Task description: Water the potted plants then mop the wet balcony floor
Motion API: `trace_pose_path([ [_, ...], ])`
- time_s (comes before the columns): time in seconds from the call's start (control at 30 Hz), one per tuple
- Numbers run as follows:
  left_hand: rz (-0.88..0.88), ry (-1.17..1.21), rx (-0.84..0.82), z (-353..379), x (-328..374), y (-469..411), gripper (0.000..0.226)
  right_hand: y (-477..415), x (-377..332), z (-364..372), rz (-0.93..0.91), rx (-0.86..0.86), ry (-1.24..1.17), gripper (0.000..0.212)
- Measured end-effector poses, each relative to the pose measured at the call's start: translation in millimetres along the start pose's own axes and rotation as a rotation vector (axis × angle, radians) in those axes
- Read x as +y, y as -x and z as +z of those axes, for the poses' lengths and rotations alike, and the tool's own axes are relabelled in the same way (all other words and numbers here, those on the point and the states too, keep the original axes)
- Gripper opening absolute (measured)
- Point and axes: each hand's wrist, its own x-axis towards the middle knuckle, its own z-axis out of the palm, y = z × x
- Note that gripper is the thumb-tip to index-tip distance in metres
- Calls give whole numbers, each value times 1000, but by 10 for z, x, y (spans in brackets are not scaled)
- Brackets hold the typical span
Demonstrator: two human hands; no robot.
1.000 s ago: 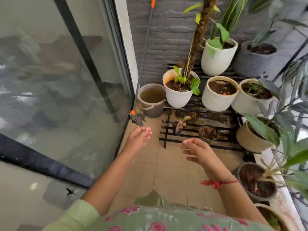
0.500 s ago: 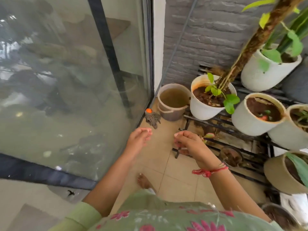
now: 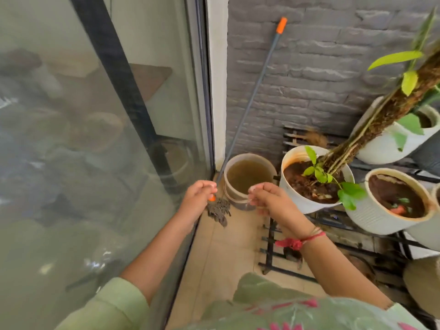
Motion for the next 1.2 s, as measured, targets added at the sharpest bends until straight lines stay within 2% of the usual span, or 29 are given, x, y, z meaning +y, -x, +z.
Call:
trace_pose_path([
  [0.3, 25, -102, 50, -166, 576, -1252, 13, -1422, -559, -2, -14, 9, -94, 5],
  [0.57, 110, -147, 41, -98, 1396, -2244, 19, -3096, -1283, -460, -49, 115, -37, 13],
  [0.77, 159, -147, 47, -30, 1655, -2616, 25, -4222, -1874, -722, -75, 247, 41, 24],
  [0.8, 164, -142, 51, -23, 1676, -2655, 24, -4371, -1946, -778, -79, 258, 72, 30],
  [0.9, 172, -127, 60, -10, 1697, -2741, 22, -4777, -2071, -919, -58, 291, 49, 71],
  [0.93, 172, -125, 58, -8, 1700, -2754, 21, -4887, -2095, -955, -51, 303, 54, 77],
  [1.07, 168, -139, 51, 17, 1742, -2834, 18, -5171, -2201, -986, -48, 347, 99, 70],
  [1.2, 140, -163, 51, 70, 1812, -2922, 16, -5626, -2139, -1162, -23, 359, 72, 92],
])
